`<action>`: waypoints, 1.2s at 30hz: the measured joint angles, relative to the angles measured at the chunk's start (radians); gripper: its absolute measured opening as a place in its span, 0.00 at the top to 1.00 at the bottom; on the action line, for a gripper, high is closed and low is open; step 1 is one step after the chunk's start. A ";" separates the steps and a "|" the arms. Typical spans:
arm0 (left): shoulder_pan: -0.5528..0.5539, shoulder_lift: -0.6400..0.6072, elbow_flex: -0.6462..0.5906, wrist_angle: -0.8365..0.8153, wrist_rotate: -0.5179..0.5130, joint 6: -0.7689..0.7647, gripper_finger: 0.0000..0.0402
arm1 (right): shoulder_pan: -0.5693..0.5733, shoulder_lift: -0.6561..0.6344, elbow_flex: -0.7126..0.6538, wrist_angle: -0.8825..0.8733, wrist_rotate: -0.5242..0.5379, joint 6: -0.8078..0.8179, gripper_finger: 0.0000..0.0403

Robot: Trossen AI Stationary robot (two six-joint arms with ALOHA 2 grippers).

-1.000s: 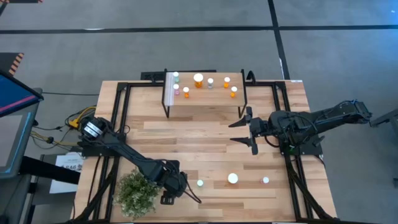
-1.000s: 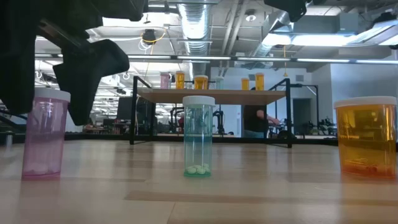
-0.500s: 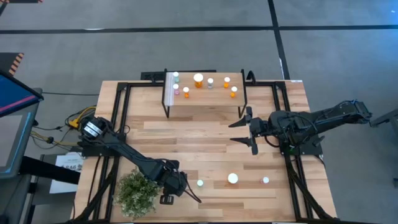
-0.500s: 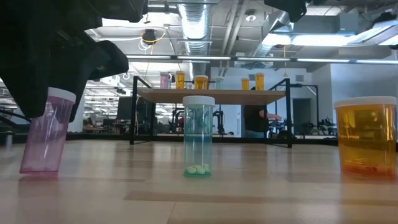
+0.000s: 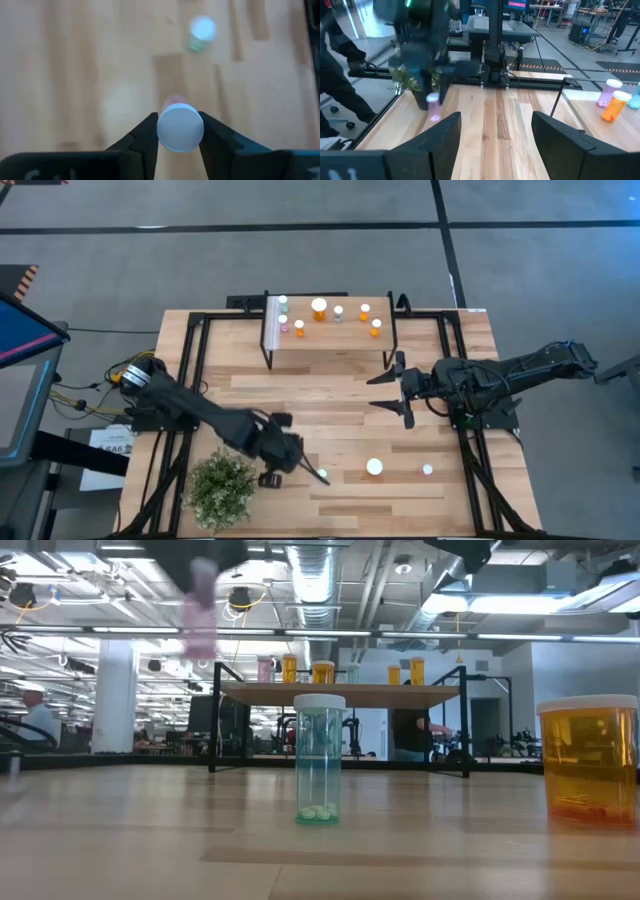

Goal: Pick and place medicine bottles onto shelf by color
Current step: Put the pink pill bottle on the shelf

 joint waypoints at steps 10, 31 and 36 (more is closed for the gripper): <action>0.189 -0.113 0.170 -0.139 -0.064 0.190 0.73 | -0.013 0.157 0.013 0.173 -0.002 -0.026 0.34; 0.645 -0.111 0.212 -0.063 0.044 0.463 0.73 | -0.080 0.244 0.108 0.141 0.000 -0.037 0.34; 0.718 -0.107 0.213 0.038 0.122 0.516 0.73 | -0.080 0.244 0.108 0.139 0.000 -0.038 0.34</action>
